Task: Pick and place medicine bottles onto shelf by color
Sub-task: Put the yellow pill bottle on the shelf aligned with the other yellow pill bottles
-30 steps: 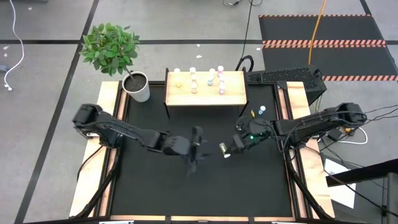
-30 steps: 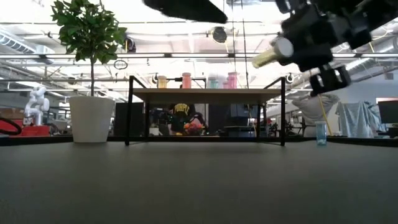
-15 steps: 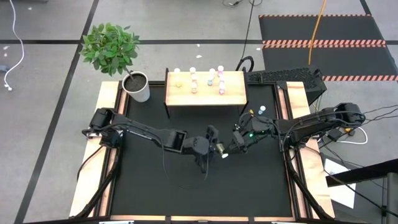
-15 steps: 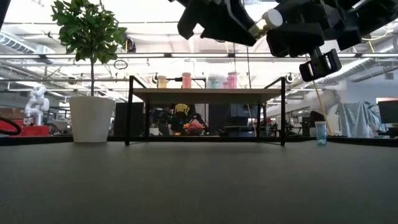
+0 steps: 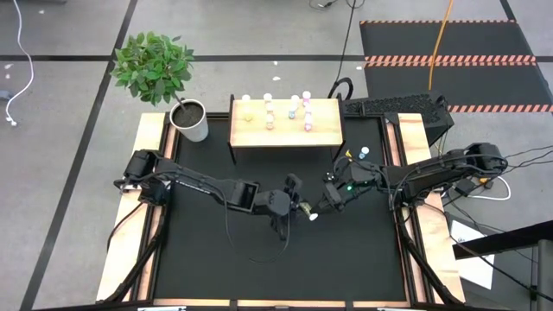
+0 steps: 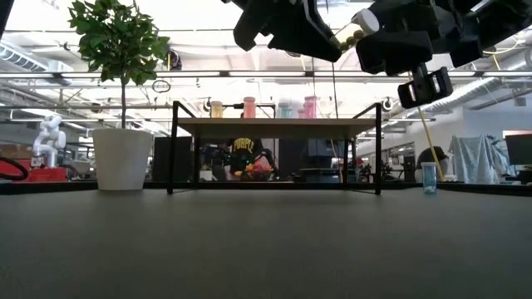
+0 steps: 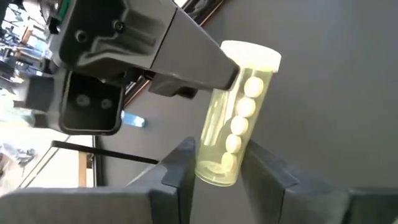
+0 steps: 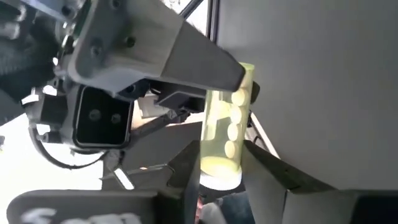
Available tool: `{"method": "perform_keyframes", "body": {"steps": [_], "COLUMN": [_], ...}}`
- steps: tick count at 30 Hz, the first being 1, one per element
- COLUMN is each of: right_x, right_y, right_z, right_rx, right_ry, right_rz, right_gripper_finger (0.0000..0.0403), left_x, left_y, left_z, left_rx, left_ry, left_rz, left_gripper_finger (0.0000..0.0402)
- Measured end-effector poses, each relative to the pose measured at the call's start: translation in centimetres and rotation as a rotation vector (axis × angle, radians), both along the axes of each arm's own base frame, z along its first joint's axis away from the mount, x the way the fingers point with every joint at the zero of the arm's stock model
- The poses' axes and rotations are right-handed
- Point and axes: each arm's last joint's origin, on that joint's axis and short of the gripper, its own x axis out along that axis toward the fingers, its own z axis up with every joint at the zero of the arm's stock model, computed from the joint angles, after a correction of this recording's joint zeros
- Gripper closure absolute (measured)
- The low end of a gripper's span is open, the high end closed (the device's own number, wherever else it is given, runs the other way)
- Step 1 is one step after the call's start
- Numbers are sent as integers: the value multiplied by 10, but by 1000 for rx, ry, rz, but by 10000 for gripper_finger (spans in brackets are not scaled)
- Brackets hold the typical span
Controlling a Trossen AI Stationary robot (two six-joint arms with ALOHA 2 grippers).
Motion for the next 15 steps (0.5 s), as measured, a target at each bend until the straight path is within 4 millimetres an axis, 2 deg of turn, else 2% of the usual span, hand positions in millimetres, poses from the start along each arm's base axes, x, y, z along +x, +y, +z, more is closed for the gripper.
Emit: {"method": "perform_keyframes", "body": {"steps": [6, 11, 15], "right_x": [0, -4, -13], "right_y": [-5, -14, -21], "right_z": [3, 11, 29], "right_rx": [-168, -229, -330], "right_ry": [-120, -173, -308], "right_rz": [17, -17, -72], "right_gripper_finger": [268, 224, 203], "left_x": [0, 1, 3], "left_y": [0, 5, 10], "left_z": [0, 2, 2], "left_rx": [-65, -231, -322], "left_ry": [-13, -54, -72], "left_rz": [44, 167, 227], "left_gripper_finger": [278, 286, 288]}}
